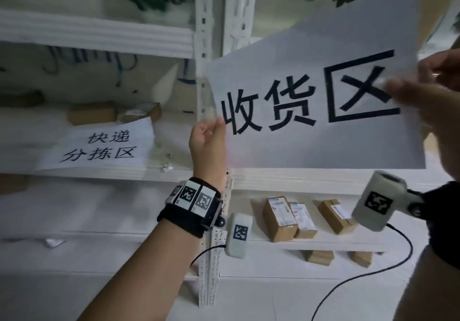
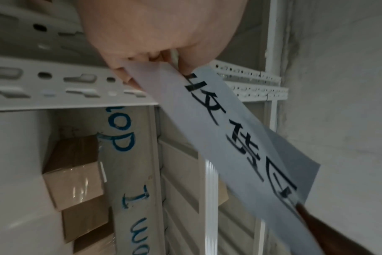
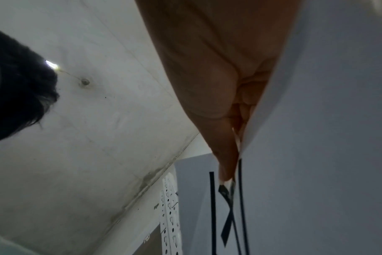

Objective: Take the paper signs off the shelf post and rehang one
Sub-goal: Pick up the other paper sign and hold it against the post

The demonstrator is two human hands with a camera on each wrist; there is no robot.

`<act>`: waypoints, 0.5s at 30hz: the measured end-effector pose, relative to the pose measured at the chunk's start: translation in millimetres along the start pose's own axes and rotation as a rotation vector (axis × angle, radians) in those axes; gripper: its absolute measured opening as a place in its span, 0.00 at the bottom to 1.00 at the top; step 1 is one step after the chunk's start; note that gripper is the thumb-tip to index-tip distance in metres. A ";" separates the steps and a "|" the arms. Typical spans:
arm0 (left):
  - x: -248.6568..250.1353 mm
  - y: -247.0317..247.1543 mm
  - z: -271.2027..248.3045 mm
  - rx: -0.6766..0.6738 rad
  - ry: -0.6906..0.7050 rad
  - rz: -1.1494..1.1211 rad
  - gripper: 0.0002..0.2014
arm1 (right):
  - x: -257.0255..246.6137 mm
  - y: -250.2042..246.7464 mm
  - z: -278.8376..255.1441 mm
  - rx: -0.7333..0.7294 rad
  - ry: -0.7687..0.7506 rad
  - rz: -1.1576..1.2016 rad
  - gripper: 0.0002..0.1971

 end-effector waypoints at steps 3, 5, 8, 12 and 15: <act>21.4 -19.1 9.7 0.035 0.019 -0.074 0.12 | 52.6 -17.8 40.1 -0.029 0.056 0.014 0.41; 34.5 -29.7 16.4 0.068 0.029 -0.081 0.13 | 45.4 -5.6 35.8 -0.038 0.051 0.056 0.37; 57.2 -45.0 30.4 0.116 0.059 -0.087 0.18 | 4.8 39.9 2.9 -0.039 0.019 0.114 0.30; 83.8 -59.3 47.6 0.168 0.076 -0.068 0.12 | -1.9 69.9 -5.2 -0.043 -0.049 0.265 0.17; 94.9 -66.4 57.7 0.179 0.072 -0.095 0.21 | 4.2 84.0 -7.1 -0.051 -0.023 0.377 0.13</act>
Point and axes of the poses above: each hand's wrist, its own z-axis towards the middle knuckle, its own y-axis out of the palm, x = y × z, the point moved 10 cm from there along z, towards the middle knuckle, and after that the axes turned 6 degrees about x, right-handed, at the moved point
